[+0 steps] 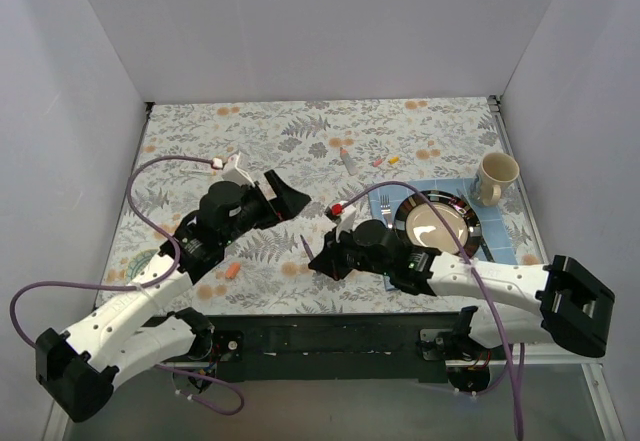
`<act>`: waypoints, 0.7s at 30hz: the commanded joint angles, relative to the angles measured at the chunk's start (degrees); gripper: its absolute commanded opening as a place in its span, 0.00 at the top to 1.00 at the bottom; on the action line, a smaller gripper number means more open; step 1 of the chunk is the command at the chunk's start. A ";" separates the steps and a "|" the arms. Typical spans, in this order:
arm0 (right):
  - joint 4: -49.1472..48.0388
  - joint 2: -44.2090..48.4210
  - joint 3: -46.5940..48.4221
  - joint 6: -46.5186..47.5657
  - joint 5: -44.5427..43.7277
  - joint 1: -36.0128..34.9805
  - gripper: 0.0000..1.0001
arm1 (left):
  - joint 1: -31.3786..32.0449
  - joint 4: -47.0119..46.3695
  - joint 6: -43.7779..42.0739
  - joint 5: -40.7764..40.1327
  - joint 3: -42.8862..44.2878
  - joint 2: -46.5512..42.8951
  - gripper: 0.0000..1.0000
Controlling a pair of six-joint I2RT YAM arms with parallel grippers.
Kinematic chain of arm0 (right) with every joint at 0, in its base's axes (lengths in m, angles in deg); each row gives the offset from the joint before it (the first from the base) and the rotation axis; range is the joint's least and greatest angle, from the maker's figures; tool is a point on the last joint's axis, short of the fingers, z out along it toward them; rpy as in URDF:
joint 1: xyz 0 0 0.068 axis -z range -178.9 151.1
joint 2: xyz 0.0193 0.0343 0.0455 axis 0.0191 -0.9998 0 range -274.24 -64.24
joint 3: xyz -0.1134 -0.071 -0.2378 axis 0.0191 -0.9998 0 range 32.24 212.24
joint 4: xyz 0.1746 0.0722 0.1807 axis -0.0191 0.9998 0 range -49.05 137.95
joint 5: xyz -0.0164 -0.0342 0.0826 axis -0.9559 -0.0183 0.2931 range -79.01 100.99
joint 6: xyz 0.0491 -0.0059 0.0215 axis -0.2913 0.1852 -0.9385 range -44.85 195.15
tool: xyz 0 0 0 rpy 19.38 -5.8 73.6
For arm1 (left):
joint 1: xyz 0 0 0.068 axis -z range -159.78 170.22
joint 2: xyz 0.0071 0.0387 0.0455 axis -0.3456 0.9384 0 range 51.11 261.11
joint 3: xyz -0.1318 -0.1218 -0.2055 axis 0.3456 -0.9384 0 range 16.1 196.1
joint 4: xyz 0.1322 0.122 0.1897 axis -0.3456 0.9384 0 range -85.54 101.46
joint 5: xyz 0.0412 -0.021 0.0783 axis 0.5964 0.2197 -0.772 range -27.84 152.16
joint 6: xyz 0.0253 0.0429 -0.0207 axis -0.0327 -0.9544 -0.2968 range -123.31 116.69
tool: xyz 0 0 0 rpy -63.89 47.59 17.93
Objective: Insert the pens into the pen caps
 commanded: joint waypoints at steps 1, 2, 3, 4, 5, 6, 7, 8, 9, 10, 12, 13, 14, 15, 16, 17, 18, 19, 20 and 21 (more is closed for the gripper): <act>-1.86 5.80 -2.91 -2.22 -5.71 0.83 0.99 | -0.43 15.42 -4.51 -21.23 9.26 2.25 0.05; -1.77 6.68 -3.52 -2.40 -7.20 1.27 0.99 | -0.78 19.44 -4.25 -28.40 12.58 5.05 0.10; -1.34 8.60 -4.75 -2.83 -8.26 1.19 0.99 | -2.00 20.79 -3.64 -31.08 13.84 6.20 0.20; -1.16 9.75 -5.19 -2.84 -9.05 1.27 0.99 | -2.88 22.19 -2.59 -33.80 14.72 7.26 0.24; -0.98 10.63 -5.63 -2.58 -10.01 1.28 0.99 | -4.20 23.25 -1.62 -34.79 16.29 8.40 0.25; -0.55 12.38 -5.99 -2.23 -10.37 1.28 0.99 | -8.12 22.31 -4.22 -31.49 16.66 9.89 0.26; 0.15 13.35 -6.25 -2.14 -10.72 1.28 0.99 | -10.43 20.73 -8.17 -28.33 17.10 10.95 0.25; 0.16 14.32 -6.69 -2.05 -10.99 1.36 0.99 | -12.19 17.58 -12.21 -25.42 17.97 11.92 0.23; -0.10 16.25 -7.21 -1.96 -11.17 1.28 0.99 | -13.42 16.59 -16.77 -22.17 18.68 14.80 0.18; -1.06 17.22 -8.44 -2.05 -11.34 1.28 0.99 | -13.52 16.41 -28.04 -21.10 19.55 16.40 0.17; -1.77 19.76 -9.50 -1.87 -11.34 1.28 0.99 | -13.52 18.51 -38.65 -18.98 22.44 19.99 0.14; -1.86 20.48 -10.11 -1.35 -11.43 1.28 0.99 | -13.52 20.26 -43.14 -23.94 23.68 23.84 0.14; -1.43 21.61 -10.03 -0.82 -11.78 1.28 0.99 | -13.52 23.06 -45.27 -27.47 25.08 26.14 0.14; -0.73 22.06 -9.86 -0.38 -11.87 1.28 0.99 | -13.96 23.96 -47.56 -30.11 26.32 27.99 0.13; 0.06 22.33 -9.07 -0.03 -12.31 1.36 0.99 | -14.31 24.84 -52.63 -31.88 26.94 31.41 0.13; 1.81 22.68 -8.63 1.02 -12.57 1.36 0.99 | -14.40 26.76 -55.11 -31.55 27.29 32.83 0.14; 2.61 23.20 -8.19 1.46 -12.75 1.36 0.99 | -14.40 27.47 -57.58 -30.94 27.47 33.89 0.16; 3.23 23.38 -7.75 1.99 -12.84 1.36 0.99 | -14.40 28.18 -60.99 -29.80 26.08 35.38 0.18; 4.28 23.56 -7.14 2.60 -12.84 1.36 0.99 | -14.40 28.62 -66.77 -29.79 25.02 35.66 0.23; 4.55 23.99 -6.87 2.87 -12.58 1.36 0.99 | -14.32 28.45 -70.48 -29.70 23.71 35.66 0.25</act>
